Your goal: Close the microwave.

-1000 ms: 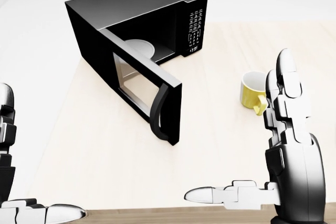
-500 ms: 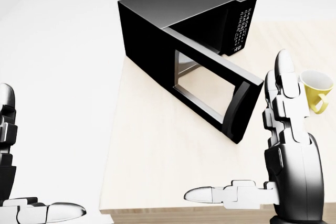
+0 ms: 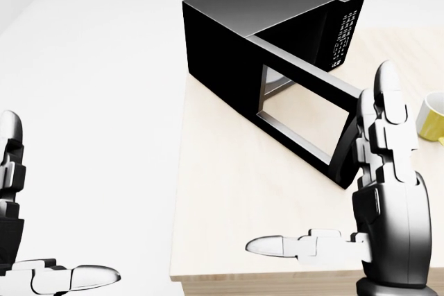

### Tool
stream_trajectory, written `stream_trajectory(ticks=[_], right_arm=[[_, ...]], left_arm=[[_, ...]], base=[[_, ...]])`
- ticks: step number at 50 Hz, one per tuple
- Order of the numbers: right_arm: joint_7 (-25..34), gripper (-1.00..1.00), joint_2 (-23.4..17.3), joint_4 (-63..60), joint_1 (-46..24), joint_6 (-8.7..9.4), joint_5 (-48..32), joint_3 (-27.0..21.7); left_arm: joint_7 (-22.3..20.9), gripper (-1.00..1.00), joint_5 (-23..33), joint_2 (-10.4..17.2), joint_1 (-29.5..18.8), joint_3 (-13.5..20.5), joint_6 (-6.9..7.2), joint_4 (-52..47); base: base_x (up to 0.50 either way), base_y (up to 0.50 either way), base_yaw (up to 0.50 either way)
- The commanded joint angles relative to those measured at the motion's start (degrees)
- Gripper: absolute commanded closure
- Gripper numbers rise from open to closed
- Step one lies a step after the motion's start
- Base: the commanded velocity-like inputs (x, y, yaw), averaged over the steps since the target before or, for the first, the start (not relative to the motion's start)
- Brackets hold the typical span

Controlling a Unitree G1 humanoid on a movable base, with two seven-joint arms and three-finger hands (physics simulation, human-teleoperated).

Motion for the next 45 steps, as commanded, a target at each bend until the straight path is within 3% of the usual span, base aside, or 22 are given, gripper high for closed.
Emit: stream_trajectory(ticks=[1, 9, 37, 45], right_arm=[[-0.59, -1.0, -0.14, 0.14, -0.31, 0.0, 0.48, 0.16], [0.91, -1.0, -0.6, -0.42, 0.66, 0.0, 1.55, 0.72], [1.17, -1.0, -0.56, 1.09, 0.75, 0.0, 0.81, 1.4], [1.04, -1.0, -0.58, 1.21, 0.84, 0.0, 1.14, 1.36]], left_arm=[[0.09, -1.0, 1.45, 0.22, -0.04, -0.71, 0.0, -0.97], [-0.65, -1.0, 1.59, 0.1, 0.6, -0.81, 0.0, -1.09], [-1.05, -1.0, 1.51, -0.27, 1.02, -1.17, 0.0, -0.41], [-0.69, -1.0, 1.51, -0.07, 0.79, -1.05, 0.0, -0.27]], base=[[0.0, 0.0, 0.0], [0.03, 0.0, 0.0], [0.49, 0.0, 0.0], [0.0, 0.0, 0.0]])
